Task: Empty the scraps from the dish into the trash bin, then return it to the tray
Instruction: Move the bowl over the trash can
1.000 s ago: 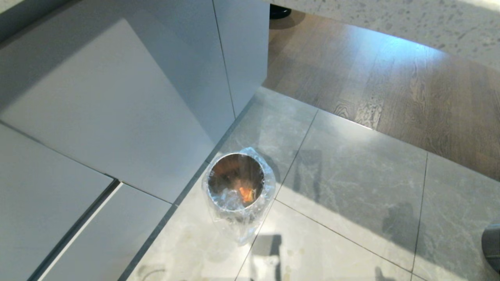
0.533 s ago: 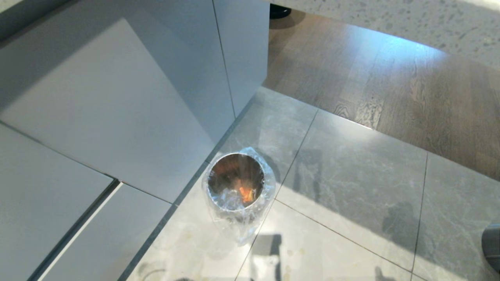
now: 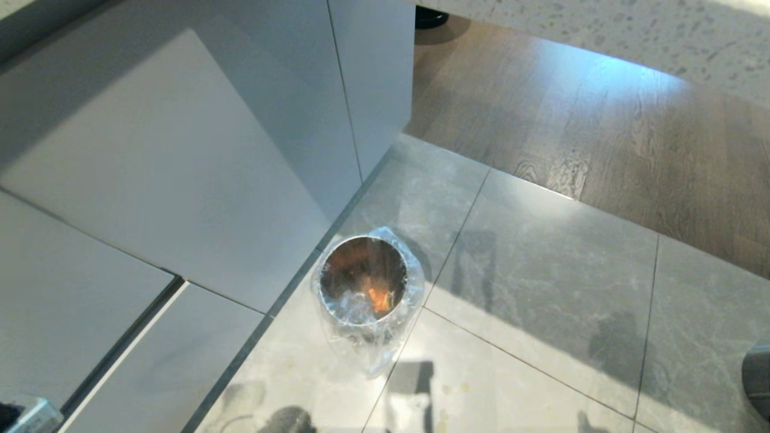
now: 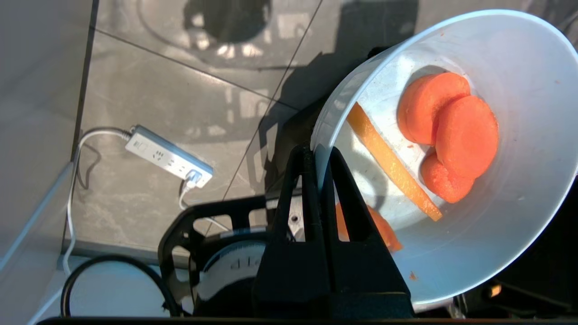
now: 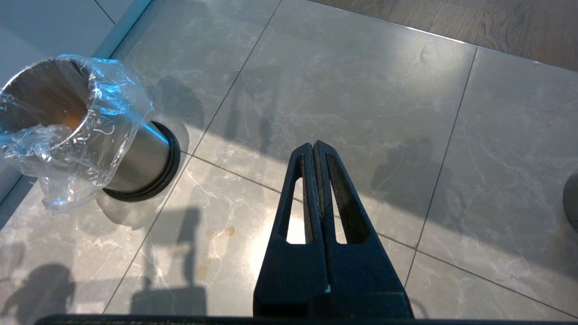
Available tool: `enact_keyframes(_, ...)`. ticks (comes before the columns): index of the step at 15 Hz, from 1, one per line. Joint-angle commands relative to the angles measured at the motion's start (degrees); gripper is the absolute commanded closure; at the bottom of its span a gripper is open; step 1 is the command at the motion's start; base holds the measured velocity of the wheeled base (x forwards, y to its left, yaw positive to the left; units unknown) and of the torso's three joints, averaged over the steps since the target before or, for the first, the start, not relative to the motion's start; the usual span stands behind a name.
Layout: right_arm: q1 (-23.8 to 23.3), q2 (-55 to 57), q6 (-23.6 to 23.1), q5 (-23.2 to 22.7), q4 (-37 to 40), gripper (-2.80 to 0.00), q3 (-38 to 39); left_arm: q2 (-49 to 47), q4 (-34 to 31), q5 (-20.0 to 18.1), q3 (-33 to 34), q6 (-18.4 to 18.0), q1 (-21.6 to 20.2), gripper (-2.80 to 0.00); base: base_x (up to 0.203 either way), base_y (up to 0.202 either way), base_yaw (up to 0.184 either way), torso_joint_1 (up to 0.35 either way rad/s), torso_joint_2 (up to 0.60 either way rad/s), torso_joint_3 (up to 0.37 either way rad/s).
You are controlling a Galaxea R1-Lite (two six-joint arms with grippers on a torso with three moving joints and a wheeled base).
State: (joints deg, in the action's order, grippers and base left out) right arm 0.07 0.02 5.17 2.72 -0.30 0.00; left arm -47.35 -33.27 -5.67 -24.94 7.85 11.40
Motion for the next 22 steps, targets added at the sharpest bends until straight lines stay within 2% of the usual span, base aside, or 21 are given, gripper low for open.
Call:
enact_keyframes(1,0.01,-0.02,0.02,0.01,-0.05,0.00,0.00,-5.04,1.65,0.01,-0.25,0.06,0.03,0.00,0.000,0.000,0.000,0.000,0.00,0.000)
enact_keyframes(4,0.01,-0.02,0.02,0.01,-0.05,0.00,0.00,-8.69,4.52,0.37,-0.70,-0.20,0.03,0.00,0.000,0.000,0.000,0.000,0.00,0.000)
enact_keyframes(9,0.01,-0.02,0.02,0.01,-0.05,0.00,0.00,-11.87,5.60,0.18,-0.71,-1.72,0.03,0.00,0.000,0.000,0.000,0.000,0.00,0.000)
enact_keyframes(16,0.01,-0.02,0.02,0.01,-0.05,0.00,-0.02,-17.79,12.79,-0.13,-0.91,-1.70,0.01,0.00,0.000,0.000,0.000,0.000,0.00,0.000)
enact_keyframes(22,0.01,-0.02,0.02,0.01,-0.05,0.00,0.00,-18.75,12.97,-0.22,-0.90,-1.70,-0.15,0.00,0.000,0.000,0.000,0.007,0.00,0.000)
